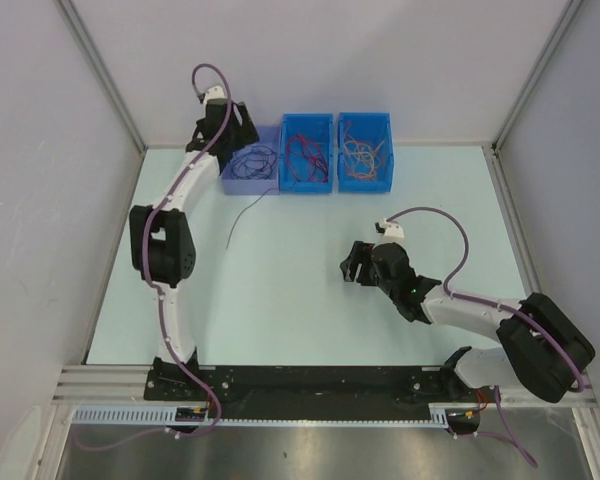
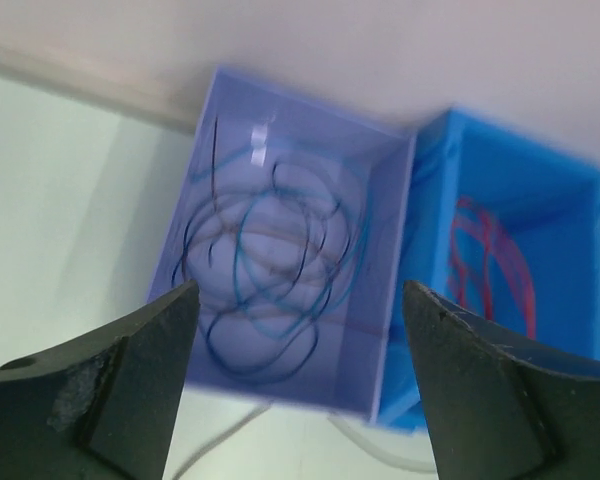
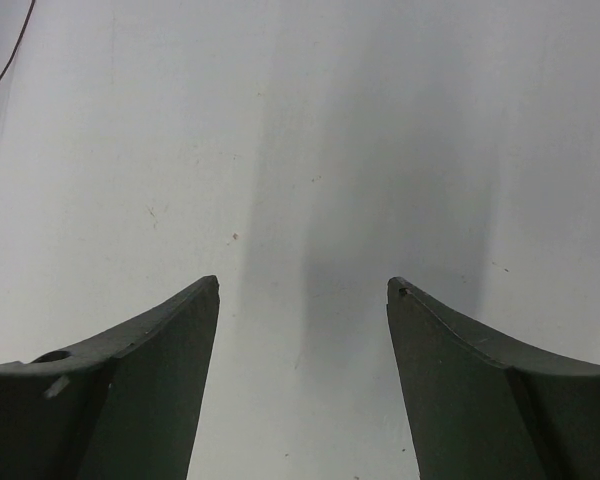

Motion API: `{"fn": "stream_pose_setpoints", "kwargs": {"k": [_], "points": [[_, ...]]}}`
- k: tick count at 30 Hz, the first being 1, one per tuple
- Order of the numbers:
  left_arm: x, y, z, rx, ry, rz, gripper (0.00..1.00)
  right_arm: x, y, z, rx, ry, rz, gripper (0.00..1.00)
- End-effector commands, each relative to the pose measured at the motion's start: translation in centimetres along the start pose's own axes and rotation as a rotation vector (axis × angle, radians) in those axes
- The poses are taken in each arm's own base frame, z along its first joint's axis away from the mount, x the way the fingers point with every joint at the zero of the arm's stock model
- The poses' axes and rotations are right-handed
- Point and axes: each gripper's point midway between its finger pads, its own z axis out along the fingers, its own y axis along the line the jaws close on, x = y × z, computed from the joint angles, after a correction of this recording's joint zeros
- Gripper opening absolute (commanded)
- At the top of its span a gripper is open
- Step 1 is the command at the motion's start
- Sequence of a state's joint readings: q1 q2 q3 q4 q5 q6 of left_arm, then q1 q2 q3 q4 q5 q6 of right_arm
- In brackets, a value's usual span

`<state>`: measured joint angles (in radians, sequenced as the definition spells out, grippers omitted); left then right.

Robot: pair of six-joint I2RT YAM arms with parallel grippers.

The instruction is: Untangle the cables

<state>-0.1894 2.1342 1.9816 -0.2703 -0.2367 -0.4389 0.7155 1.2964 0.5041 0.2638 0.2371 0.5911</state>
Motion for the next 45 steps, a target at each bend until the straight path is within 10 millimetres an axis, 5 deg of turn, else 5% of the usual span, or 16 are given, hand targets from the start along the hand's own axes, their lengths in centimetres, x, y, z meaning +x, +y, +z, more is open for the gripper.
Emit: {"fn": "stream_pose_setpoints", "kwargs": {"k": [1,3,4,6,7,10,14,16,25,45], "points": [[2.2,0.1,-3.7,0.070,0.083,0.050,0.85,-0.5,-0.1,0.6,-0.006,-0.027,-0.006,0.73],[5.8,1.4,-4.4,0.060,0.158,0.047,0.85,-0.3,-0.3,0.9,-0.003,-0.021,-0.011,0.72],[4.8,0.9,-5.7,0.094,0.125,0.035,0.84,-0.3,-0.4,1.0,0.000,-0.016,-0.008,0.73],[7.9,0.9,-6.8,0.149,0.172,0.058,0.82,-0.3,-0.4,1.0,0.000,-0.017,-0.009,0.72],[7.2,-0.5,-8.0,0.198,0.134,0.070,0.82,-0.3,-0.3,1.0,0.000,-0.017,-0.009,0.73],[9.7,-3.2,-9.9,0.265,0.140,0.180,0.82,-0.1,-0.5,1.2,0.004,-0.014,-0.012,0.72],[11.6,-6.9,-10.5,0.269,0.156,0.279,0.84,-0.1,-0.5,1.3,0.005,-0.014,-0.014,0.72],[13.3,-8.0,-10.3,0.249,0.183,0.299,0.84,-0.2,-0.5,1.3,0.007,-0.016,-0.012,0.72],[12.1,-11.7,-7.7,0.220,0.129,0.262,0.78,0.0,-0.6,1.3,0.004,-0.010,-0.015,0.72],[15.7,-11.9,-2.8,0.167,0.181,0.296,0.55,-0.1,-0.6,1.3,0.004,-0.012,-0.015,0.72]]}}
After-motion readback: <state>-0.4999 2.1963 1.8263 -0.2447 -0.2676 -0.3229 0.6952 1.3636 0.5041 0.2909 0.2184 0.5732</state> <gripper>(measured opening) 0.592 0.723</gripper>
